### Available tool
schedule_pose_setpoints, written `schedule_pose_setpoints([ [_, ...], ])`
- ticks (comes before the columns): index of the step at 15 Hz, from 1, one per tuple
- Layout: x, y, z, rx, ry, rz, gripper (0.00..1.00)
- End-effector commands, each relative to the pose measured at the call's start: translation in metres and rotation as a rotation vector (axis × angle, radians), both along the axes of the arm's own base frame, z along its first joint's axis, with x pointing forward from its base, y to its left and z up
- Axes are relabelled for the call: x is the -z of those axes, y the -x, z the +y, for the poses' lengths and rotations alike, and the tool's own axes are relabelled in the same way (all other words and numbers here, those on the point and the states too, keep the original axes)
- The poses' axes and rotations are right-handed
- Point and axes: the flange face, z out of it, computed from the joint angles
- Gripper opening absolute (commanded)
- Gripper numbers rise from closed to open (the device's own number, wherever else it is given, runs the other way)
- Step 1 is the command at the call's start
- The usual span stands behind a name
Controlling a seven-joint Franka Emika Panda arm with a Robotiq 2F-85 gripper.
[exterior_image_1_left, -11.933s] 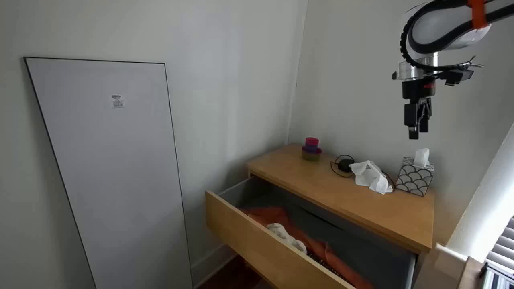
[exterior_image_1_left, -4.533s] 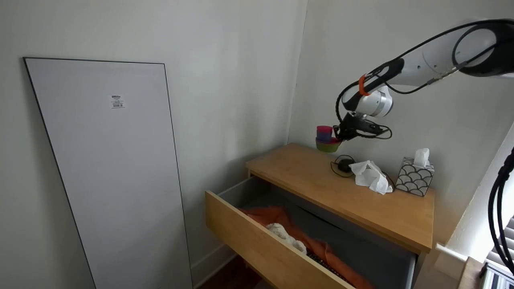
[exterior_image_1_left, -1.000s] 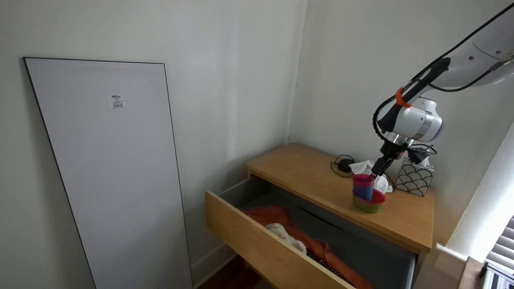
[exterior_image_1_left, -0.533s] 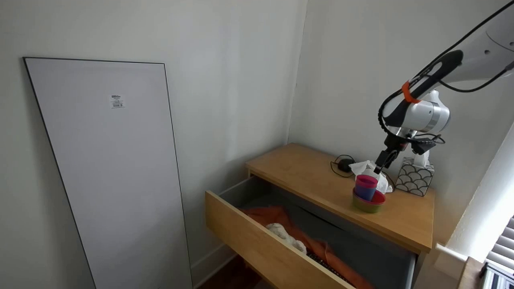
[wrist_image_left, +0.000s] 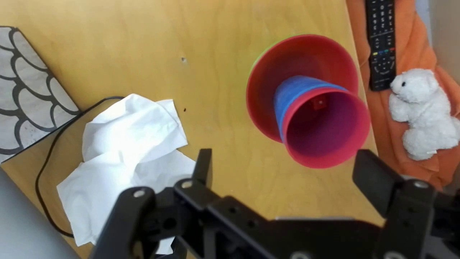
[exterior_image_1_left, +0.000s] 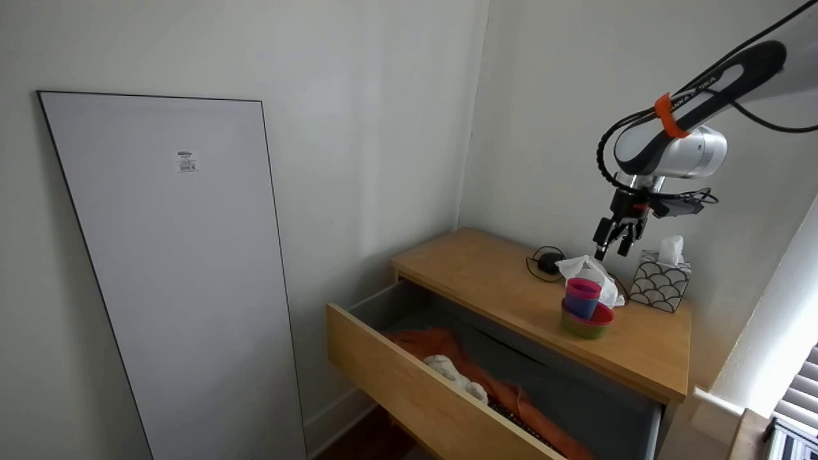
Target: Move the green bowl with its content forward
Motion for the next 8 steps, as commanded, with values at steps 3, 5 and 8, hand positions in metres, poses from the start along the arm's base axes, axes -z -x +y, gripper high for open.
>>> schedule_pose_setpoints([
  [3, -0.048, 0.020, 0.032, 0.138, -0.019, -0.051, 1.00],
  [5, -0.061, 0.030, 0.036, 0.169, -0.015, -0.072, 1.00],
  [8, -0.062, 0.020, 0.028, 0.145, -0.017, -0.078, 1.00],
])
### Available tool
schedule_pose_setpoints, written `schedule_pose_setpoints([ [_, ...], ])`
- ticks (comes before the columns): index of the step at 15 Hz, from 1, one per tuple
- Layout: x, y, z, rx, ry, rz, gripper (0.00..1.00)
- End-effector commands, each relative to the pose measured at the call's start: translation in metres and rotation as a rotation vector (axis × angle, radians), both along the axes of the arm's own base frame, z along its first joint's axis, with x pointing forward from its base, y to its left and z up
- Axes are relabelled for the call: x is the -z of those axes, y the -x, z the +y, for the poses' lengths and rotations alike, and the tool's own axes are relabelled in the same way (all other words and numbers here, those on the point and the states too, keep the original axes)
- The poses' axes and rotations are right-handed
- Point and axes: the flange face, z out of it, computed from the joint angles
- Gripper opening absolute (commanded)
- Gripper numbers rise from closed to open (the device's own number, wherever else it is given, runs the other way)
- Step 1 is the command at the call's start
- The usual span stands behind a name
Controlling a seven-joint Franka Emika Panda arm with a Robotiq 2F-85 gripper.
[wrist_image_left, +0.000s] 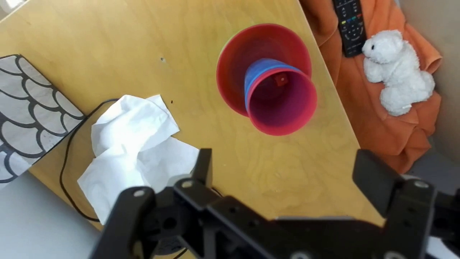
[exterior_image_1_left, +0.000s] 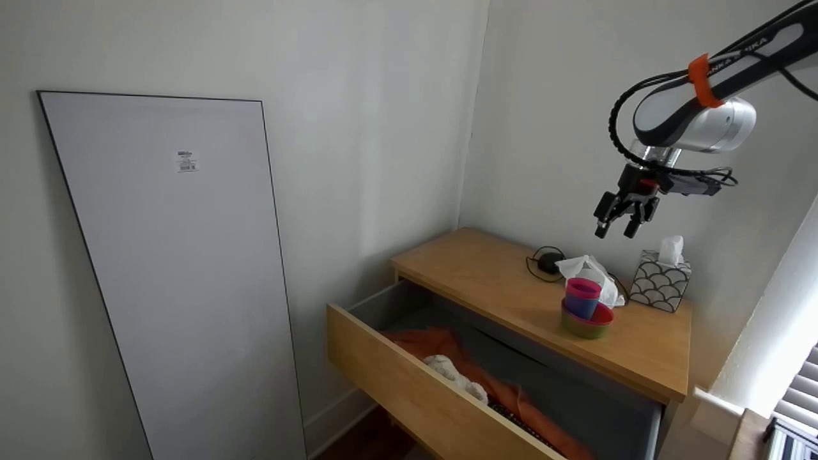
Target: Move the green bowl with its content forward
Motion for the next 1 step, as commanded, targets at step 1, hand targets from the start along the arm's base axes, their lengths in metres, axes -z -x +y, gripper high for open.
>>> schedule_pose_setpoints([
  [1, -0.0035, 0.0033, 0.0017, 0.001, -0.002, -0.004, 1.00],
])
